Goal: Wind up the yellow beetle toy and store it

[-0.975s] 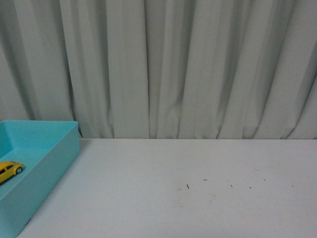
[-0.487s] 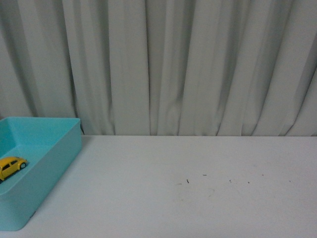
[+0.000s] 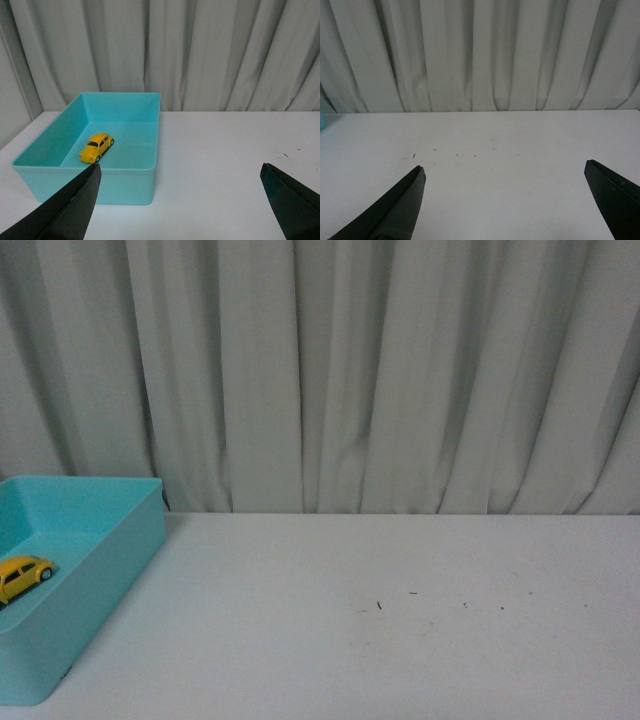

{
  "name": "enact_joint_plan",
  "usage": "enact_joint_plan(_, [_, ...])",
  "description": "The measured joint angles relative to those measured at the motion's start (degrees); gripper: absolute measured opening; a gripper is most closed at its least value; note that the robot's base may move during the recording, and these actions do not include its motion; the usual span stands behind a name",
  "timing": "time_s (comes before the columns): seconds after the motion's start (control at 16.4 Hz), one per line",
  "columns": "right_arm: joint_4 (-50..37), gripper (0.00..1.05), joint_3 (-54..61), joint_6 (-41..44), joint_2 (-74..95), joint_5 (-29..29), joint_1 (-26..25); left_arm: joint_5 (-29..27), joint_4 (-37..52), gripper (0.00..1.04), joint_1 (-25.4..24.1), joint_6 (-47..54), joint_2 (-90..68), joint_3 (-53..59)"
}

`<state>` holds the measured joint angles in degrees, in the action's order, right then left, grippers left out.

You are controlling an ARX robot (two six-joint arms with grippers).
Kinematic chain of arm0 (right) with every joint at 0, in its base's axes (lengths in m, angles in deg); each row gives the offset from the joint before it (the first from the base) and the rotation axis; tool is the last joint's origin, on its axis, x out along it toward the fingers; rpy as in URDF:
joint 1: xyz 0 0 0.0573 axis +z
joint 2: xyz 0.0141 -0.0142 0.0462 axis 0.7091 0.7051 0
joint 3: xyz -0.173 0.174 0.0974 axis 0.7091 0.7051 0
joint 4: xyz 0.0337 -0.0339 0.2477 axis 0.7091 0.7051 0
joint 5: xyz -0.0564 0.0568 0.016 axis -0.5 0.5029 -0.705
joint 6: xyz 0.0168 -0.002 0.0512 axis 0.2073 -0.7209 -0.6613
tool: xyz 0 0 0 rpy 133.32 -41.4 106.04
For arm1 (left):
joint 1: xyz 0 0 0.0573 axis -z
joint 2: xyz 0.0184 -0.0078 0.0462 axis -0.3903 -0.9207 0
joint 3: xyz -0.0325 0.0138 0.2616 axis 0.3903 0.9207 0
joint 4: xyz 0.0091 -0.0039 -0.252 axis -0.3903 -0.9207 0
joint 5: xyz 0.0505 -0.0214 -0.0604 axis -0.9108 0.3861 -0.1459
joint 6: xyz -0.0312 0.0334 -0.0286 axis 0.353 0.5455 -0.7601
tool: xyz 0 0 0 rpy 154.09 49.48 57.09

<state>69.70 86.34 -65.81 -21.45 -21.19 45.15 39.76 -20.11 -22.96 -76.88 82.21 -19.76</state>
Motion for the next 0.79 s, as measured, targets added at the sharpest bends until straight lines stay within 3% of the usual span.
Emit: enact_joint_plan(0.79, [0.0,0.98,0.0,0.0,0.0,0.0,0.0,0.0,0.0,0.98,0.0,0.0,0.0,0.0])
